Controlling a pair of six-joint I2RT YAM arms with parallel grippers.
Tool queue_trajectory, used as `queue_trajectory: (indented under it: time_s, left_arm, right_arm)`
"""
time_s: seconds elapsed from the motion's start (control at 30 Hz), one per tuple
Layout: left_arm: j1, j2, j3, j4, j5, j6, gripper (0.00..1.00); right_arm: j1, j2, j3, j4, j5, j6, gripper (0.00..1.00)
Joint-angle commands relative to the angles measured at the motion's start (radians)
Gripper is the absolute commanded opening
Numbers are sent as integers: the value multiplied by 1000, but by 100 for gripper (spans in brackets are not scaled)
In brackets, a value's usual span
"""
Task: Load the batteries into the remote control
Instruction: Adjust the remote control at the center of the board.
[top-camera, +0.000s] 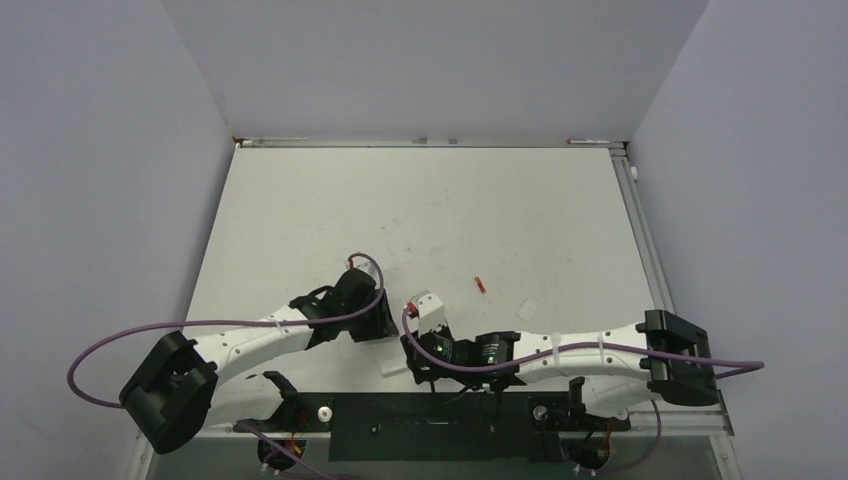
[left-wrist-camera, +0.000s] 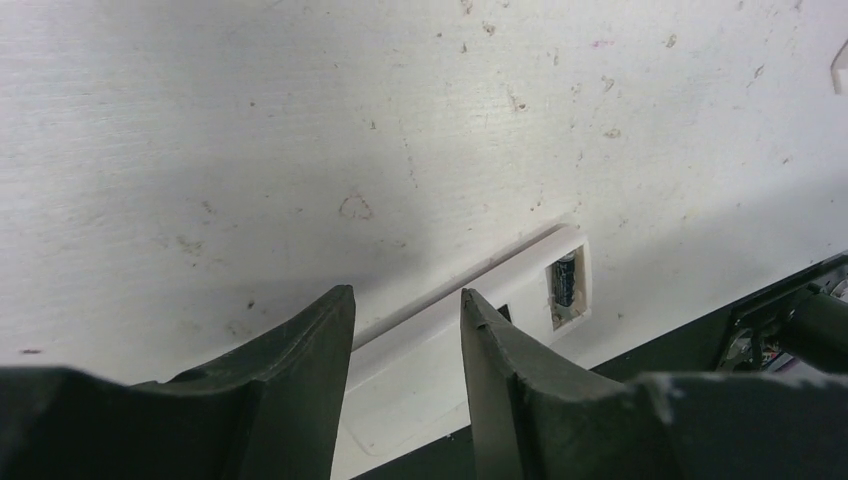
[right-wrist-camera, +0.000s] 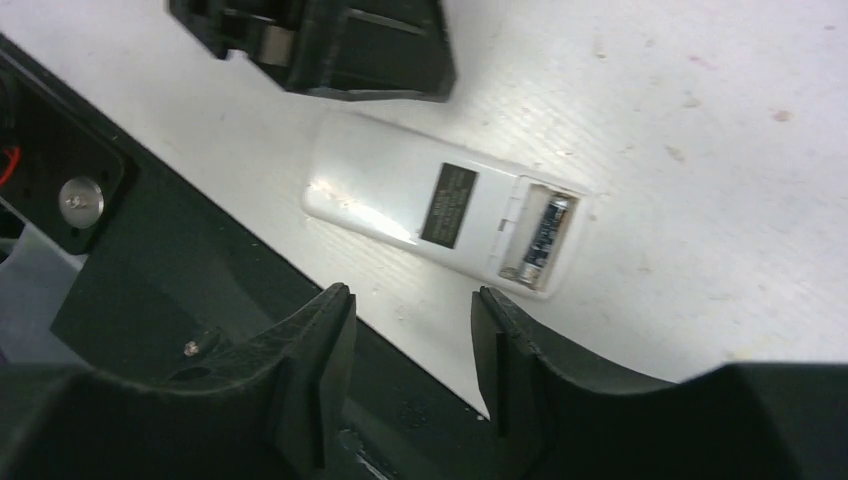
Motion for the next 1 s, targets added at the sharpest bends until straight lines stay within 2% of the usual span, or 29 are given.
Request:
queue_trajectory:
  time_s: [0.0, 0.4, 0.63, 0.97]
  left_arm:
    - [-2, -91, 44, -62, -58, 20, 42]
    - [-1, -244, -40, -96, -31, 1, 50]
    - [-1, -288, -87, -94, -4, -5, 51]
    - [-1, -317, -111, -98, 6, -1, 51]
  right_arm:
    - [-20, -45, 3, -118, 146, 33, 48]
    - [-103, 70, 52, -146, 147, 42, 49]
    - [-153, 121, 59, -110, 111, 34, 47]
    - [-157, 188, 92, -109, 74, 25, 45]
